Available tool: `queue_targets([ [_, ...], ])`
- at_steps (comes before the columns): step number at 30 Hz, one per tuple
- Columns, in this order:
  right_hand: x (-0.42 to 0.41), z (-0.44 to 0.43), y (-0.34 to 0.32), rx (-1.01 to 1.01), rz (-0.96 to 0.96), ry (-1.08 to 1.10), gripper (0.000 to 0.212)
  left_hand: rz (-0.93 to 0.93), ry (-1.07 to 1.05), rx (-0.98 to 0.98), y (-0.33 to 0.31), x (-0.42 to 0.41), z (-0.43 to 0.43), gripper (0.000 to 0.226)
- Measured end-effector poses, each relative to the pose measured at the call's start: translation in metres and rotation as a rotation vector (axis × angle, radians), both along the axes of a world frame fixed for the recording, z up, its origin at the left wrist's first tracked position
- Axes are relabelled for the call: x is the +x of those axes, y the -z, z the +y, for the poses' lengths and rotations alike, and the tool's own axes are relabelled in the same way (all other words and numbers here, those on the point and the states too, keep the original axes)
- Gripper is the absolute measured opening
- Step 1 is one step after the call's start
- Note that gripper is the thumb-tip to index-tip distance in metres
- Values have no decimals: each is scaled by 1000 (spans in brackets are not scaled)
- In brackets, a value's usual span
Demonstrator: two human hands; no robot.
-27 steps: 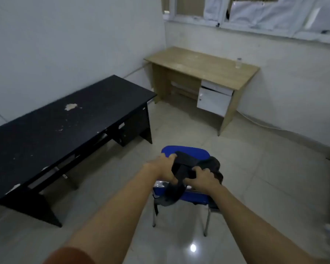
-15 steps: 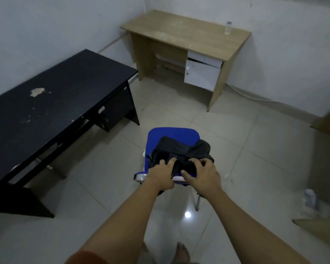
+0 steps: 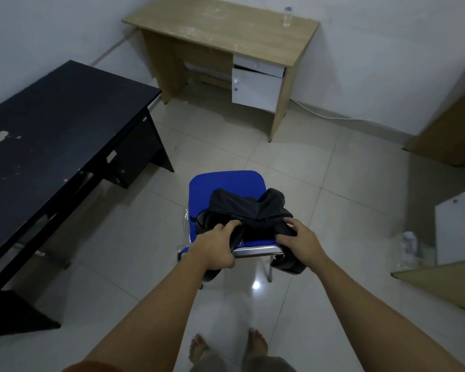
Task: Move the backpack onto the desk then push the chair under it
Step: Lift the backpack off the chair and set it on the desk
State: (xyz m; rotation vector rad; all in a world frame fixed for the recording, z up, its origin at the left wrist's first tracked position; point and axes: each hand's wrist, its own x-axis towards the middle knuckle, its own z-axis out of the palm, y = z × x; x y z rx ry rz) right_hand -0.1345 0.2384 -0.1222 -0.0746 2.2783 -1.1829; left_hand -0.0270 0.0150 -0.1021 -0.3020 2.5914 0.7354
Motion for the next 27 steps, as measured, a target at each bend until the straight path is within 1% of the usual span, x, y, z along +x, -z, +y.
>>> queue_targets([
  [3, -20, 5, -4, 71, -82, -118, 63, -11, 25, 24, 1, 0, -4, 99],
  [5, -37, 5, -8, 191, -115, -241, 61, -24, 43, 42, 1, -2, -7, 99],
  [7, -54, 0, -13, 312, -105, -339, 60, -38, 36, 74, 1, -2, -9, 100],
  [9, -69, -12, -17, 385, -34, -382, 72, -41, 20, 104, 2, -2, -12, 101],
  [11, -75, -30, -24, 456, 106, -411, 84, -36, 4, 122, 3, -2, -13, 104],
  [14, -78, -54, -28, 588, 344, -517, 78, -32, -43, 162, 4, -3, -14, 109],
  [15, -77, -60, -28, 610, 370, -547, 76, -37, -57, 186, 5, -3, -16, 110],
  [16, -77, -63, -26, 612, 359, -572, 75, -42, -78, 241, 5, -4, -18, 108],
  [17, -75, -65, -24, 598, 316, -593, 77, -48, -115, 337, 5, -4, -21, 104],
  [19, -68, -68, -17, 516, 183, -600, 87, -77, -209, 535, 4, -6, -30, 93],
  [20, -64, -69, -15, 461, 126, -569, 89, -98, -223, 569, 2, -8, -34, 90],
  [22, -55, -75, -9, 412, 103, -502, 84, -125, -182, 521, -4, -13, -42, 88],
  [25, -47, -82, -2, 408, 157, -480, 61, -139, -63, 368, -16, -23, -56, 90],
  [27, -45, -82, -3, 367, 146, -516, 51, -245, 30, 276, -24, -29, -67, 93],
])
